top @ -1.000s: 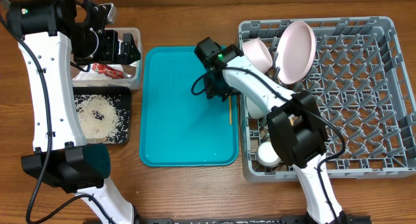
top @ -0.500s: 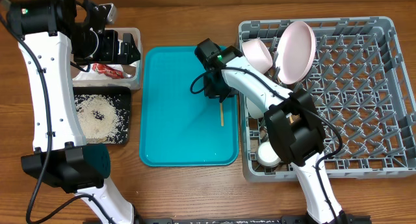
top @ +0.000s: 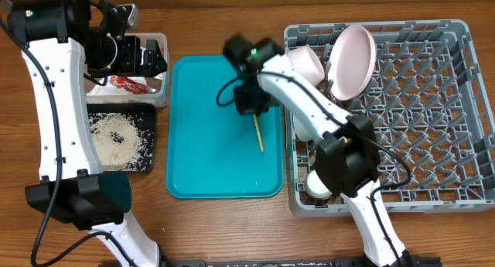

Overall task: Sort waste into correct bins and load items into the dishwasher
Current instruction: 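Place the second chopstick upright in the dish rack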

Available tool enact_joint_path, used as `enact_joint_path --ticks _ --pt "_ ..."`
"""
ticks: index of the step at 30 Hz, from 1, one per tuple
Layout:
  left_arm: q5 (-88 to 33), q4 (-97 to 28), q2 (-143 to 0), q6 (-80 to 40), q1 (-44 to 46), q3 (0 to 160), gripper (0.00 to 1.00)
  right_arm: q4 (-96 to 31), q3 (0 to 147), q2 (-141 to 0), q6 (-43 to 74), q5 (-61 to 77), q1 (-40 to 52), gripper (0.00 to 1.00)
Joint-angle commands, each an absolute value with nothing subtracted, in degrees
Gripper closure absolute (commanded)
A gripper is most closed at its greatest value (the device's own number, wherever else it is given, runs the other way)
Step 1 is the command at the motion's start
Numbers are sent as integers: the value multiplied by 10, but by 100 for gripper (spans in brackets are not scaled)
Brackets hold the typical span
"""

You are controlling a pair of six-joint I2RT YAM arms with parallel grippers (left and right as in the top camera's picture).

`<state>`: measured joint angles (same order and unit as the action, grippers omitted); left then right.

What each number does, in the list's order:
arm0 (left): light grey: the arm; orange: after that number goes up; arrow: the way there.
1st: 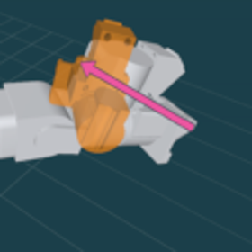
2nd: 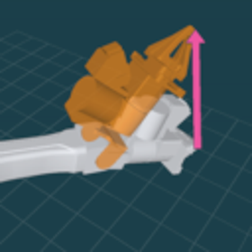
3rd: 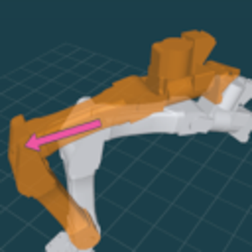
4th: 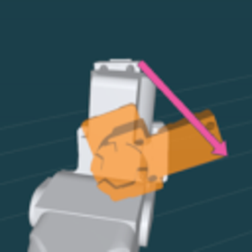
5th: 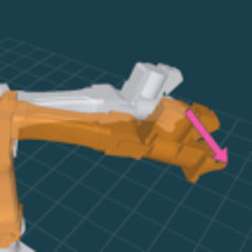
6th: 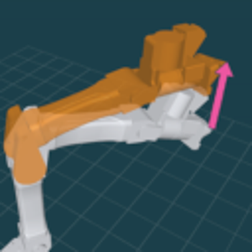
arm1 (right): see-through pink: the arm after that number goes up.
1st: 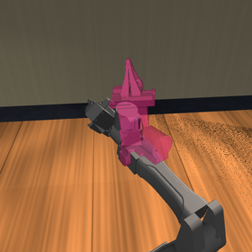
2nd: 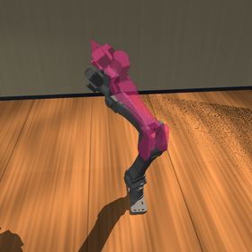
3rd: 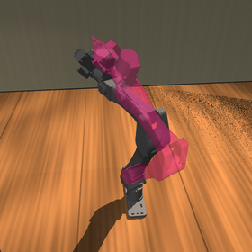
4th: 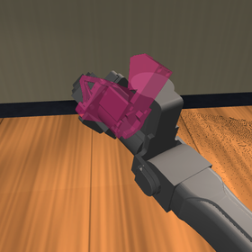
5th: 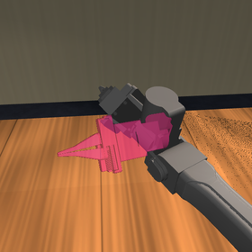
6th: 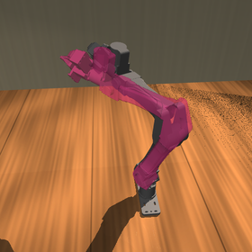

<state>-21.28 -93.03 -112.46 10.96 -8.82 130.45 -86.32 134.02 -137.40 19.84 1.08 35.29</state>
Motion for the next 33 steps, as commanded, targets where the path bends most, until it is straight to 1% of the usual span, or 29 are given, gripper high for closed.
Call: enact_joint_path --ticks 1,3,11,16,21,24,30,33 --pt "-220 -929 -1113 116 -86 1316 0 -924 1441 -1314 175 -34 345 96" --pt "-220 -929 -1113 116 -86 1316 0 -971 1477 -1291 178 -70 339 96" --pt "-220 -929 -1113 116 -86 1316 0 -971 1451 -1176 175 -91 321 96" --pt "-220 -929 -1113 116 -86 1316 0 -971 1322 -1087 178 -130 290 96" --pt "-220 -929 -1113 116 -86 1316 0 -964 1160 -1027 182 -160 225 96" --pt "-220 -929 -1113 116 -86 1316 0 -930 1070 -1019 178 -160 192 96" --pt "-220 -929 -1113 116 -86 1316 0 -838 917 -1019 162 -159 154 96" --pt "-220 -929 -1113 116 -86 1316 0 -816 879 -1019 163 -153 145 96"
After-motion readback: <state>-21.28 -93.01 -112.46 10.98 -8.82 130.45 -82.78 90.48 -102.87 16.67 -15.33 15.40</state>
